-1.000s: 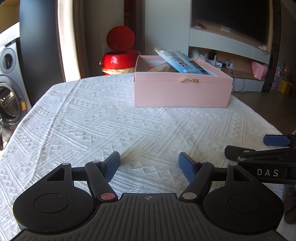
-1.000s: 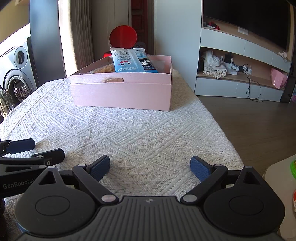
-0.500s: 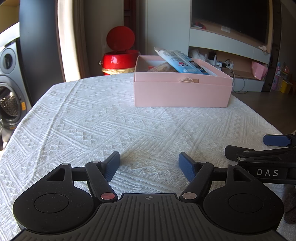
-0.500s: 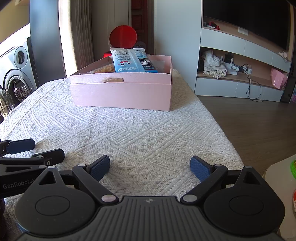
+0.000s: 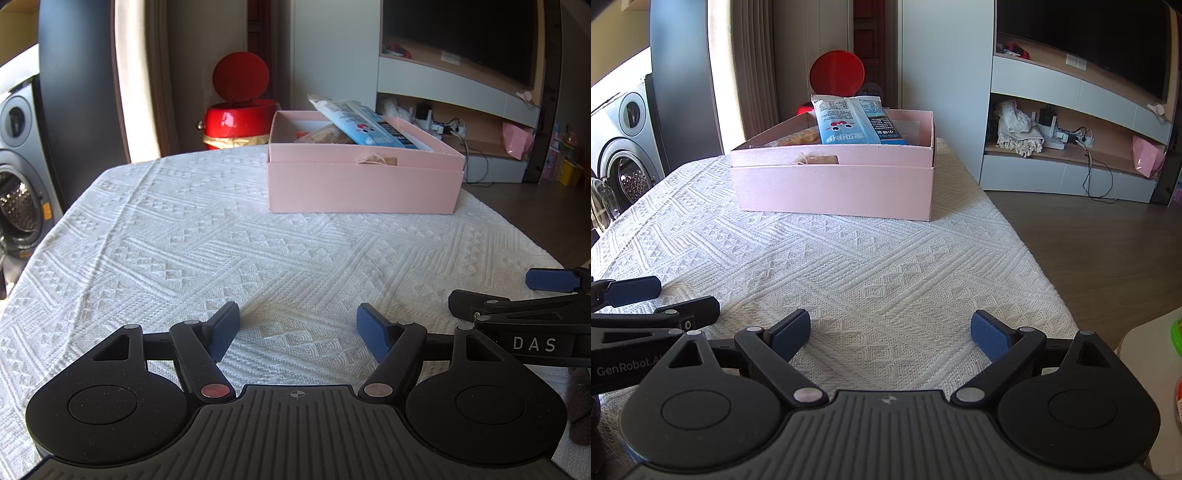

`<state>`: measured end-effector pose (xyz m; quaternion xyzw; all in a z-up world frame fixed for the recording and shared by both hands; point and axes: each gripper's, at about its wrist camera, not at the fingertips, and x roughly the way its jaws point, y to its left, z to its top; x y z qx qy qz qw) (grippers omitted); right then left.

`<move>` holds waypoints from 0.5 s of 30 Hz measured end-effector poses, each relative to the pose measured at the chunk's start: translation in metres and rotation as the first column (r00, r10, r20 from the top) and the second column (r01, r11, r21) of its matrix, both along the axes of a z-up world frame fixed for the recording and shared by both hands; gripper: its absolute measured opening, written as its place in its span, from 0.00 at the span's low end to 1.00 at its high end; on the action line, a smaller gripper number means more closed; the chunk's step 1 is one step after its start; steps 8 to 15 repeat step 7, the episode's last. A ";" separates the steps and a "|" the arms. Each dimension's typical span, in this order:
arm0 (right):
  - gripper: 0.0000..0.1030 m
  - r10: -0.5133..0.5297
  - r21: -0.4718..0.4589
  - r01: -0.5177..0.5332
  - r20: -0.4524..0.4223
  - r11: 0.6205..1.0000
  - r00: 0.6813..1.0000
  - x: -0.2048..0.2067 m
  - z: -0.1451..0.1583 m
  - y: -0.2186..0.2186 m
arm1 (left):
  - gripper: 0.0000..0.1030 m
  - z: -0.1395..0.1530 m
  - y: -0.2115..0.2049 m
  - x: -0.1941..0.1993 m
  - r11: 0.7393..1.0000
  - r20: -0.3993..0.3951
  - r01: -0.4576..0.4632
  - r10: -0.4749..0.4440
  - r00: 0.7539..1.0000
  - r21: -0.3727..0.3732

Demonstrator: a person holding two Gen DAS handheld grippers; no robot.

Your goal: Organize snacks

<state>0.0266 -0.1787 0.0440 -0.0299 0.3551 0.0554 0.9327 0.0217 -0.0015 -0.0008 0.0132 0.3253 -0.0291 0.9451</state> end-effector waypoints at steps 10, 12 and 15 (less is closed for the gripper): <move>0.91 0.000 -0.001 0.000 0.000 1.000 1.000 0.000 0.000 0.000 | 0.74 0.000 -0.002 0.000 1.000 0.001 0.002 -0.002 1.000 0.004; 0.91 0.000 -0.001 0.000 0.000 1.000 1.000 0.000 0.000 0.000 | 0.74 0.000 -0.002 0.000 1.000 0.001 0.002 -0.002 1.000 0.004; 0.91 0.000 -0.001 0.000 0.000 1.000 1.000 0.000 0.000 0.000 | 0.74 0.000 -0.002 0.000 1.000 0.001 0.002 -0.002 1.000 0.004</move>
